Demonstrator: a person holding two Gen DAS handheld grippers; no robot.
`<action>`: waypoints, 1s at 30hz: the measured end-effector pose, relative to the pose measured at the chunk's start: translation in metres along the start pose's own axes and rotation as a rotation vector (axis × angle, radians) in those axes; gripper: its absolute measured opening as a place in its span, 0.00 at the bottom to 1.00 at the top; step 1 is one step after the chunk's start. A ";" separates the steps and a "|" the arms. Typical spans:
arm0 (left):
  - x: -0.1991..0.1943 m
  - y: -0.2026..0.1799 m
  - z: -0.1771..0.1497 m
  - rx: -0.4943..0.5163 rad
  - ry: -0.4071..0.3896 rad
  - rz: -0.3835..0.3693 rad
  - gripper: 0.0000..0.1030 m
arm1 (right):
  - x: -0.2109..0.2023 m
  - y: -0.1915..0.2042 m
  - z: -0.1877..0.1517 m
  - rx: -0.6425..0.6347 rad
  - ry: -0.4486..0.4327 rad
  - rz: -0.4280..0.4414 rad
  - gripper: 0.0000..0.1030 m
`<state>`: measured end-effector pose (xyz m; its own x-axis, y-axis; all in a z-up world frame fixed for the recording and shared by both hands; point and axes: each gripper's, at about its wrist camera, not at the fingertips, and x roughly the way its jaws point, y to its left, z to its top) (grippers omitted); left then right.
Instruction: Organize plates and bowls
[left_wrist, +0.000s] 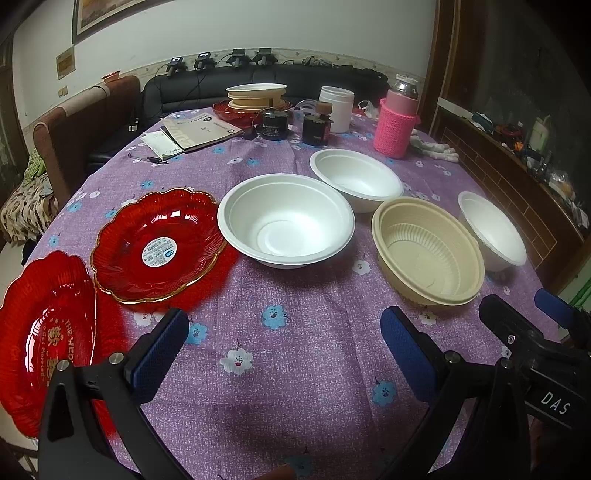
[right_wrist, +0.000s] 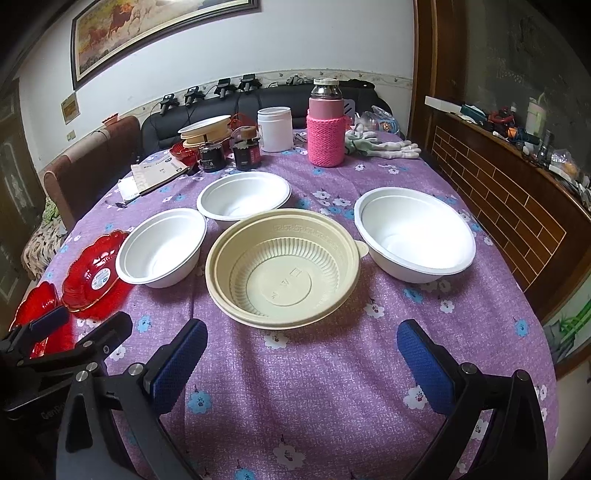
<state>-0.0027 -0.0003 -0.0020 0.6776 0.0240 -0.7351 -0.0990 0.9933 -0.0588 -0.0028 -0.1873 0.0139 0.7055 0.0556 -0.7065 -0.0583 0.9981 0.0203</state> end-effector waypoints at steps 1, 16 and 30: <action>0.000 0.000 0.000 -0.001 0.002 0.000 1.00 | 0.000 0.000 0.000 0.000 0.000 0.001 1.00; 0.001 0.003 -0.001 -0.003 0.003 -0.001 1.00 | 0.002 0.003 0.000 -0.007 0.003 0.004 1.00; 0.001 0.004 -0.002 -0.006 0.002 -0.001 1.00 | 0.001 0.005 0.001 -0.010 0.002 0.004 1.00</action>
<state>-0.0034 0.0030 -0.0043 0.6759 0.0231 -0.7366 -0.1029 0.9927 -0.0633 -0.0014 -0.1821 0.0137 0.7037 0.0595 -0.7080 -0.0680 0.9976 0.0162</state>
